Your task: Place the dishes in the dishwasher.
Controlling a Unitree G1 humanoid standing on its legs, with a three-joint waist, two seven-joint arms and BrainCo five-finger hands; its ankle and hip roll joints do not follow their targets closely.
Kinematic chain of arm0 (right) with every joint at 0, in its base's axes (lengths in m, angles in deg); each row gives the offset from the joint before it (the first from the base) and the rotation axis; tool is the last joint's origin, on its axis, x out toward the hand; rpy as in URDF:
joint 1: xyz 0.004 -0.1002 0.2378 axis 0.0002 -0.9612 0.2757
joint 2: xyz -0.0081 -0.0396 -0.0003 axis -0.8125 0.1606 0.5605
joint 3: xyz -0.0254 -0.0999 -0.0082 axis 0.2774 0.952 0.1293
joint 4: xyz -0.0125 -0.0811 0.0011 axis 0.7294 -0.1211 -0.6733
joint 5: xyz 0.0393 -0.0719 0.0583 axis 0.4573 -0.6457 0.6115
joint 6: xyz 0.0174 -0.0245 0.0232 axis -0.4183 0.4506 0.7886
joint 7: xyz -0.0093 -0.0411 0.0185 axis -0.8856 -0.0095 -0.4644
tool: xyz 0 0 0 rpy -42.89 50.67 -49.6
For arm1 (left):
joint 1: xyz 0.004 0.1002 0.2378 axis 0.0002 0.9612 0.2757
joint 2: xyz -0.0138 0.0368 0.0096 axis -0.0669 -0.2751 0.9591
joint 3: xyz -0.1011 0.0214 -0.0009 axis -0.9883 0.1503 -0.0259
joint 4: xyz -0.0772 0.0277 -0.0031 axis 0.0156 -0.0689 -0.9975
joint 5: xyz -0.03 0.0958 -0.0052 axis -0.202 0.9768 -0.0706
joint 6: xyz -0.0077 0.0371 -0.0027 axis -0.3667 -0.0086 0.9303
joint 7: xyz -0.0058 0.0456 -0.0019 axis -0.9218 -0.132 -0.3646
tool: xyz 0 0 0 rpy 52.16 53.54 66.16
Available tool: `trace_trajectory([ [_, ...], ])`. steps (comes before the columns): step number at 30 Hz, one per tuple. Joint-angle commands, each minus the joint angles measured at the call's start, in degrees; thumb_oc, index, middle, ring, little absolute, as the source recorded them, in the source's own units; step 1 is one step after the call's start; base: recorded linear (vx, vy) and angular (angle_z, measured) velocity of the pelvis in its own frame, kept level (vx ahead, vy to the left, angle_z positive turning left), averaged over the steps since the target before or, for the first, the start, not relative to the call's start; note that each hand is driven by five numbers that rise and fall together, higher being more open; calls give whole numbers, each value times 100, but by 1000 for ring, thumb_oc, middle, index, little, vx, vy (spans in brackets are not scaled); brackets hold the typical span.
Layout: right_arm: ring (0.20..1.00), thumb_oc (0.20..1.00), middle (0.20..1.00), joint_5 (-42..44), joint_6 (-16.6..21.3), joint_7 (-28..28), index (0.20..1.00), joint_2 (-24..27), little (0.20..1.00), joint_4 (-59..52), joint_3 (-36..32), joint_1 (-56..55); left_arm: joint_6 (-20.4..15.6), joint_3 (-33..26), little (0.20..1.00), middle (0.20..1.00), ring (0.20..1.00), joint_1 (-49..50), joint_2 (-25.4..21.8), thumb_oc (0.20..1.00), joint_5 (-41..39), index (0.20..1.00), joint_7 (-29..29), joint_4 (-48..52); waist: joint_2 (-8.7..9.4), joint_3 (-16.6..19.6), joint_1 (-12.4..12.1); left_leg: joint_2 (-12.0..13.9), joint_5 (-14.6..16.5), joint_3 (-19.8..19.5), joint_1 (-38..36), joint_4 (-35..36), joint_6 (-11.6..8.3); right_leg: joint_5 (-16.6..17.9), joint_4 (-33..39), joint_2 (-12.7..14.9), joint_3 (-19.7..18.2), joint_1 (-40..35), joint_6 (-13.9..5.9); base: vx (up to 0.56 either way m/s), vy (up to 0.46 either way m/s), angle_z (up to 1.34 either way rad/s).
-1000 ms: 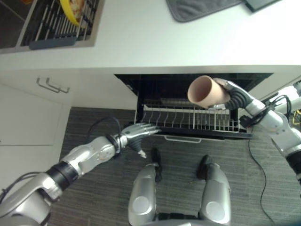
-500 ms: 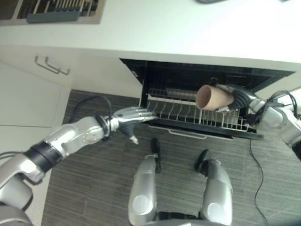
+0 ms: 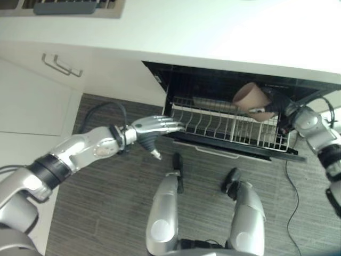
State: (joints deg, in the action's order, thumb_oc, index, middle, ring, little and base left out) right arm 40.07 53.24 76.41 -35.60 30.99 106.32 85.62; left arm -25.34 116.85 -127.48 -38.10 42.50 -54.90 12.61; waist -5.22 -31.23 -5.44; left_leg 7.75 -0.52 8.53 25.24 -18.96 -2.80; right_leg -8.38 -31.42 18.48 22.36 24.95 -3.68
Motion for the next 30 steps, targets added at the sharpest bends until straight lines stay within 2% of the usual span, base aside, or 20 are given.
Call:
trace_trajectory([
  [1,200,200,200,1127,-190,-390,200,24,200,126,-562,335,48,-411,1000,1000,1000,204,251,1000,82,1000,-107,412,-122,144,-190,-123,398,-116,-133,41,64,300,534,-236,-448,-23,-450,-3,72,-5],
  [3,200,200,200,1398,-297,-515,200,-98,200,152,-729,307,79,-433,1000,1000,1000,243,318,1000,94,1000,-120,425,-149,144,-184,-129,386,-97,-145,67,56,295,549,-236,-447,-39,-450,-2,73,-8],
  [7,200,200,200,2331,-961,-754,200,-475,200,141,-1207,321,87,-438,1000,1000,1000,362,524,1000,129,1000,-238,472,-262,144,-172,-181,348,-18,-207,170,31,283,611,-211,-436,-103,-437,12,78,-10],
  [9,200,200,200,2438,-1080,-732,200,-589,200,136,-1309,339,123,-423,1000,1000,1000,392,581,1000,156,1000,-291,498,-297,144,-174,-196,329,13,-221,217,20,285,645,-208,-434,-117,-439,-9,61,-2],
  [11,200,200,200,2539,-1221,-484,200,-709,200,83,-1389,348,180,-397,1000,1000,1000,467,637,1000,218,1000,-384,544,-342,144,-166,-212,308,54,-220,264,13,281,668,-214,-443,-111,-427,-15,73,-2],
  [14,200,200,200,2511,-1231,9,200,-794,200,55,-1442,350,257,-374,1000,1000,1000,537,692,1000,273,1000,-514,572,-397,144,-151,-231,247,90,-198,320,15,308,710,-258,-468,-83,-389,-25,78,-4],
  [15,200,200,200,2391,-1183,393,200,-856,200,62,-1526,318,310,-366,1000,1000,1000,620,754,1000,316,1000,-606,578,-444,144,-137,-243,233,117,-210,348,19,303,719,-270,-489,-78,-372,-7,99,-12],
  [18,200,200,200,2105,-920,1036,200,-916,200,117,-1653,272,387,-324,1000,1000,1000,769,882,1000,436,1000,-786,561,-525,144,-98,-254,209,172,-249,408,18,290,744,-296,-523,-88,-350,0,107,-13],
  [20,200,200,200,1881,-795,1241,200,-977,200,96,-1686,200,407,-308,1000,1000,1000,876,967,1000,554,1000,-894,545,-552,144,-79,-267,238,198,-298,424,15,248,734,-299,-552,-111,-353,5,87,-10],
  [23,200,200,200,1019,-534,1869,200,-1068,200,88,-1624,176,473,-231,1000,1000,1000,1022,1167,1000,765,1000,-1165,467,-633,144,-41,-285,212,251,-322,474,13,234,744,-314,-602,-94,-333,-17,96,-17],
  [25,200,200,200,606,-517,2305,200,-1049,200,84,-1563,209,524,-193,1000,1000,1000,1079,1236,1000,839,1000,-1308,438,-684,144,-24,-287,161,275,-301,498,18,273,753,-328,-622,-50,-310,-3,87,-9],
  [27,200,200,200,379,-521,2976,200,-1055,200,133,-1511,237,596,-119,1000,1000,1000,1210,1372,1000,990,1000,-1503,391,-729,144,-7,-309,192,303,-345,502,12,201,700,-316,-646,-62,-311,12,88,-3],
  [30,200,200,200,97,-524,3413,200,-1076,200,175,-1486,243,623,-67,1000,1000,1000,1332,1491,1000,1170,1000,-1649,348,-752,144,-4,-315,193,319,-361,513,15,178,669,-329,-660,-51,-302,-8,41,-2],
])
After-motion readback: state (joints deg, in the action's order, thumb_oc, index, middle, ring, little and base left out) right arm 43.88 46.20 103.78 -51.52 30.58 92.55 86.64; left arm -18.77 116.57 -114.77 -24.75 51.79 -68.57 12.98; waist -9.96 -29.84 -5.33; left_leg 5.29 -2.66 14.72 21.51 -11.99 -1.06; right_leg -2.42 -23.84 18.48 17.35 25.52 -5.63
